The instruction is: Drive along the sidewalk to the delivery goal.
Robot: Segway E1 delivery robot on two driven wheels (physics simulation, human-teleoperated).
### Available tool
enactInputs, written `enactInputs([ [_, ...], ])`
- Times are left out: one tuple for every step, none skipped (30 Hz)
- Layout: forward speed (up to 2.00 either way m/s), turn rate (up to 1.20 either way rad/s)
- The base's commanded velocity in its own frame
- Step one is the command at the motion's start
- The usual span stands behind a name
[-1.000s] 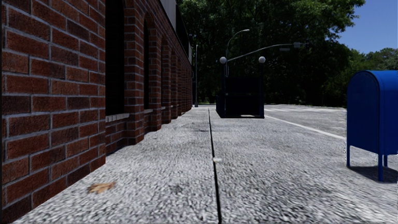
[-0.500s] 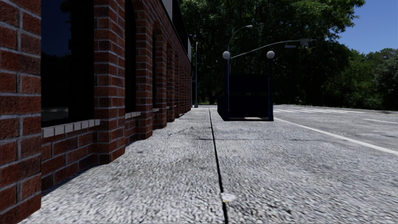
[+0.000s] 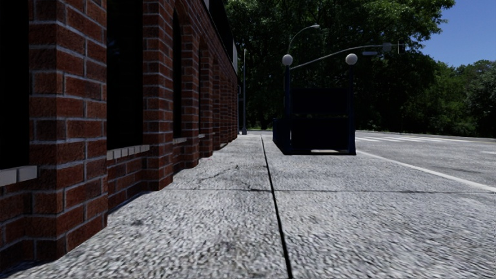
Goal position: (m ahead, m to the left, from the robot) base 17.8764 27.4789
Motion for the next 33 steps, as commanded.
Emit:
enactInputs([
  [2.00, 0.00],
  [2.00, 0.00],
  [2.00, 0.00],
  [2.00, 0.00],
  [2.00, 0.00],
  [2.00, 0.00],
  [2.00, 0.00],
  [2.00, -0.04],
  [2.00, -0.08],
  [2.00, -0.08],
  [2.00, -0.13],
  [2.00, -0.15],
  [2.00, -0.15],
  [2.00, -0.15],
  [2.00, -0.06],
  [2.00, 0.00],
  [2.00, 0.00],
  [2.00, 0.00],
  [2.00, 0.00],
  [2.00, 0.00],
  [2.00, 0.00],
  [2.00, 0.00],
  [2.00, 0.00],
  [2.00, 0.00],
  [2.00, 0.00],
  [2.00, 0.00],
  [2.00, 0.00],
  [2.00, 0.00],
  [2.00, 0.00],
  [2.00, 0.00],
  [2.00, -0.11],
  [2.00, -0.21],
  [2.00, -0.21],
])
